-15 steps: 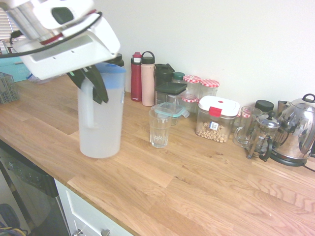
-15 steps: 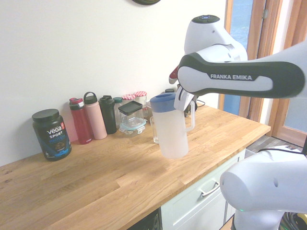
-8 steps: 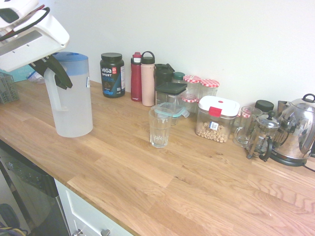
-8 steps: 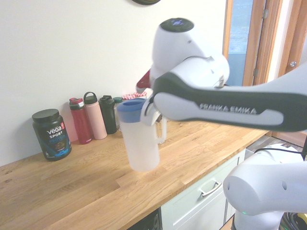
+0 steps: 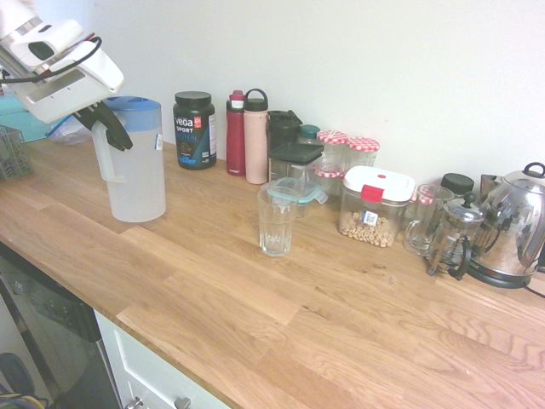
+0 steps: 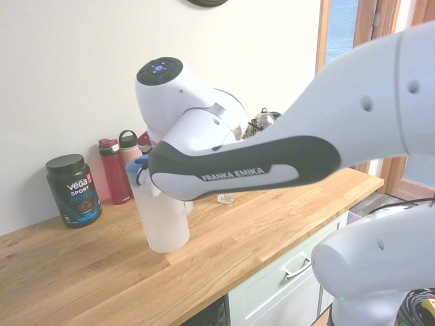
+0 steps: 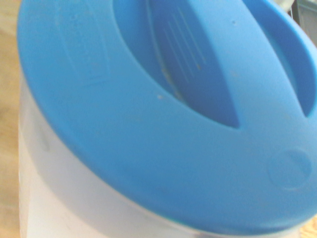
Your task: Pour me some water
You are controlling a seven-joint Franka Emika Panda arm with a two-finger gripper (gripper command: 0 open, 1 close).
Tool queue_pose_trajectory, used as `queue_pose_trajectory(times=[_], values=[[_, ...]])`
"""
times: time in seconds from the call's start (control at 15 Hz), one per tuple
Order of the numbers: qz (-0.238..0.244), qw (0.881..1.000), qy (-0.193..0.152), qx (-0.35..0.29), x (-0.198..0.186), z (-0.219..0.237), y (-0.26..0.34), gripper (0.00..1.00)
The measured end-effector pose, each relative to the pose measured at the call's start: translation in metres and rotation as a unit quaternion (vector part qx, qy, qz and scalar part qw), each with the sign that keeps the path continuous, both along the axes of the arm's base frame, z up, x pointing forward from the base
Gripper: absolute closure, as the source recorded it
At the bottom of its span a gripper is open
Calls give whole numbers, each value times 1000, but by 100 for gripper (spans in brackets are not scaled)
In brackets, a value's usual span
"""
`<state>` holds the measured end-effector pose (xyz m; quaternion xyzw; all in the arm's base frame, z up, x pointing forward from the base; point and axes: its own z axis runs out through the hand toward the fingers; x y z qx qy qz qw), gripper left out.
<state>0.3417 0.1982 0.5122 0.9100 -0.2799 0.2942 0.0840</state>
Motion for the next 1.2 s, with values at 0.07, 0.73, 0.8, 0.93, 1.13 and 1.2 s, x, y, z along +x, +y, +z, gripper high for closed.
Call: queue_pose_trajectory(times=[0.07,0.73,0.8,0.93,1.13,1.2], values=[[-16,1000,-1,5,9,-2,-2,100],[-94,994,-49,-8,17,-56,39,100],[-99,994,-53,-11,17,-58,40,100],[-108,993,-56,-10,16,-59,39,0],[-113,992,-51,-4,16,-58,37,0],[-115,992,-48,-2,15,-58,36,0]])
